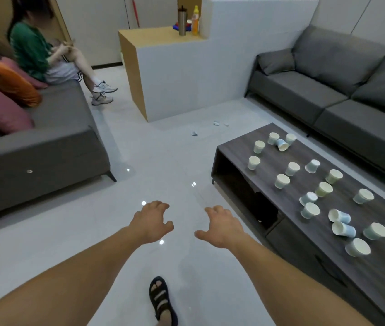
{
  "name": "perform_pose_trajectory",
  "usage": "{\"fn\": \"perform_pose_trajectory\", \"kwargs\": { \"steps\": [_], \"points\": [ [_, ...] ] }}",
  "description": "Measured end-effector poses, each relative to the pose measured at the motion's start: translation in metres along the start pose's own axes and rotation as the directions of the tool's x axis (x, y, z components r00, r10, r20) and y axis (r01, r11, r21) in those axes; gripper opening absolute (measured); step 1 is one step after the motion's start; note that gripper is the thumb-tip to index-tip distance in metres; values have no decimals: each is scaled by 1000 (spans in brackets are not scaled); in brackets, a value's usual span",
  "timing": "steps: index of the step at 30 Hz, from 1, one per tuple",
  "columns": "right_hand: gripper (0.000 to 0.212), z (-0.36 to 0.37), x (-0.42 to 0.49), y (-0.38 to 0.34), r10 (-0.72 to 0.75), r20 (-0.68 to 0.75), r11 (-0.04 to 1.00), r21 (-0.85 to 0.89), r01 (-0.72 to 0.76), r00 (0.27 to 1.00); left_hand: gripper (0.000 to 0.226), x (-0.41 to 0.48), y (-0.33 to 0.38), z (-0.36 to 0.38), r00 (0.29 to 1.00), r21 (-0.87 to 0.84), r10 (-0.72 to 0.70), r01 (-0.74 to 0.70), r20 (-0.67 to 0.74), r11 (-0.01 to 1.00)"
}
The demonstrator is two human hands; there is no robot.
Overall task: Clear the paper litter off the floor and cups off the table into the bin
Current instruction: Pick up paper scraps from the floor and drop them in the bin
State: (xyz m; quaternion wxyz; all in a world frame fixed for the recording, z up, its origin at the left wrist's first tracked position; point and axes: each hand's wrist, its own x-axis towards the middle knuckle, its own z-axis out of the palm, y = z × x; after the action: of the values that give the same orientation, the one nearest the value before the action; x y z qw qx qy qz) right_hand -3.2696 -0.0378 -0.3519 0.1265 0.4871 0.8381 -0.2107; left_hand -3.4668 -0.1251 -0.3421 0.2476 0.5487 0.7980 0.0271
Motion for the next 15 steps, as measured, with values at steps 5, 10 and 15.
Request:
{"fn": "perform_pose_trajectory", "kwargs": {
  "steps": [5,10,15],
  "points": [
    [87,-46,101,-25,-7,-11,1000,10,7,1000,65,97,-28,-52,1000,-6,10,-10,4,1000],
    [86,-87,186,-36,17,-27,1000,17,-17,999,64,190,-37,-107,999,-13,48,-48,-14,999],
    [86,-123,276,-24,34,-9,999,2,-34,999,64,287,-32,-138,996,-8,77,-77,41,997]
  ]
}}
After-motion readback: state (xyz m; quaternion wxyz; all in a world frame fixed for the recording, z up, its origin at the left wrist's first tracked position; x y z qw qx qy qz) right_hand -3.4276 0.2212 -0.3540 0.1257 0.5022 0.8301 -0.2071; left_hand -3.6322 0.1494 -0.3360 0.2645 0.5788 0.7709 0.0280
